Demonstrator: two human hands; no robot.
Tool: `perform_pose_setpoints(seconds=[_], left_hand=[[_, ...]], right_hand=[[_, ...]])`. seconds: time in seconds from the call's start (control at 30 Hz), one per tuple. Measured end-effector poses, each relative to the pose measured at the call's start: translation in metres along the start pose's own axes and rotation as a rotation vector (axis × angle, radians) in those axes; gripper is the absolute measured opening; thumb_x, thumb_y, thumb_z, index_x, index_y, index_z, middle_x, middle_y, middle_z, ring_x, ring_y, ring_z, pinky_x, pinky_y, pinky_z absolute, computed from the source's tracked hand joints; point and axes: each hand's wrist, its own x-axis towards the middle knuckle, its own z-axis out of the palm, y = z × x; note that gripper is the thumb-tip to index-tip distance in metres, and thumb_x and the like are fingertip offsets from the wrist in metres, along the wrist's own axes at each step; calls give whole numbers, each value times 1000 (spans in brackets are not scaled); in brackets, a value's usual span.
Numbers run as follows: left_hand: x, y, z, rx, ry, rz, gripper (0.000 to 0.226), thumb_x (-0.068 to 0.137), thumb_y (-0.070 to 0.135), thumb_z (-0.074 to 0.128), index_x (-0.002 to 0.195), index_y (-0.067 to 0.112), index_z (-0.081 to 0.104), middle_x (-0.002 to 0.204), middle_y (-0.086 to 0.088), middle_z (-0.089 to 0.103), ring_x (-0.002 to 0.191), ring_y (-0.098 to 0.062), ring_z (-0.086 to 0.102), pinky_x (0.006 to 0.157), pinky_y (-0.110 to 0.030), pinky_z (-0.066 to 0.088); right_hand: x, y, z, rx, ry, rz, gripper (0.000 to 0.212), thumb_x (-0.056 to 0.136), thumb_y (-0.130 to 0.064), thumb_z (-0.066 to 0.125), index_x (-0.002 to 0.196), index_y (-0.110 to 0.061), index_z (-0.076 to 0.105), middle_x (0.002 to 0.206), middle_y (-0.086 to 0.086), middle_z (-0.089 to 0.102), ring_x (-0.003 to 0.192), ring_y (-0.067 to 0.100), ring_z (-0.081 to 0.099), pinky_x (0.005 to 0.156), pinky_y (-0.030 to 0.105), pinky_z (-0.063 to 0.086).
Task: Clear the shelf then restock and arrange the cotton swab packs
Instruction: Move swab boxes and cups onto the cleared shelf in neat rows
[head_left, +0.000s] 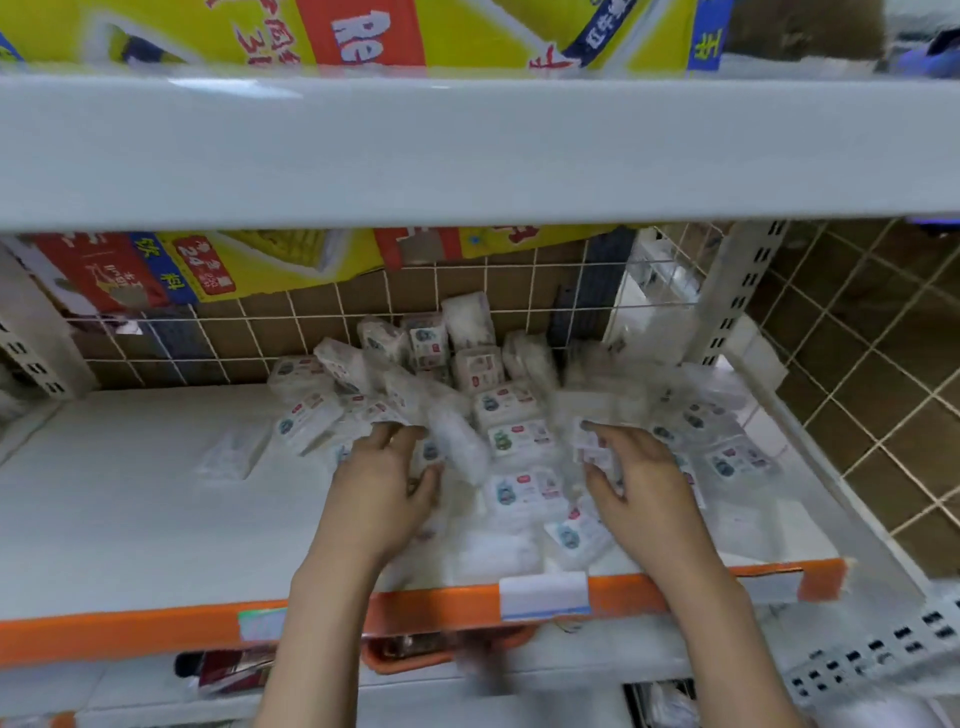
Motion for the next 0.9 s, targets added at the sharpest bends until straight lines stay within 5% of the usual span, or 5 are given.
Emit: perform_pose_setpoints(seconds=[0.23,0.57,0.9], left_hand=[[-3,41,19,11,25,-110,69,91,39,54,147,11,24,142,-11,41,125,-29,43,95,-38,43],[41,61,31,-48,-75,-415,91,84,59,53,146,4,16,131,-19,52,120,-33,48,83,-33,41],[51,60,47,21,-27,-357,67,86,17,56,143,8,21,118,-21,57,106,-38,56,79,-34,43]], right_hand=[[4,36,-10,29,-48,-2,41,85,-14,64,125,-7,57,122,13,58,114,33,51,96,38,40],[19,42,-4,62,-24,-48,40,84,-13,66,123,-6,58,121,12,58,111,32,53,97,37,40],[25,49,-3,49,-8,-26,39,85,-13,65,123,-5,58,121,13,58,114,32,51,98,37,39]])
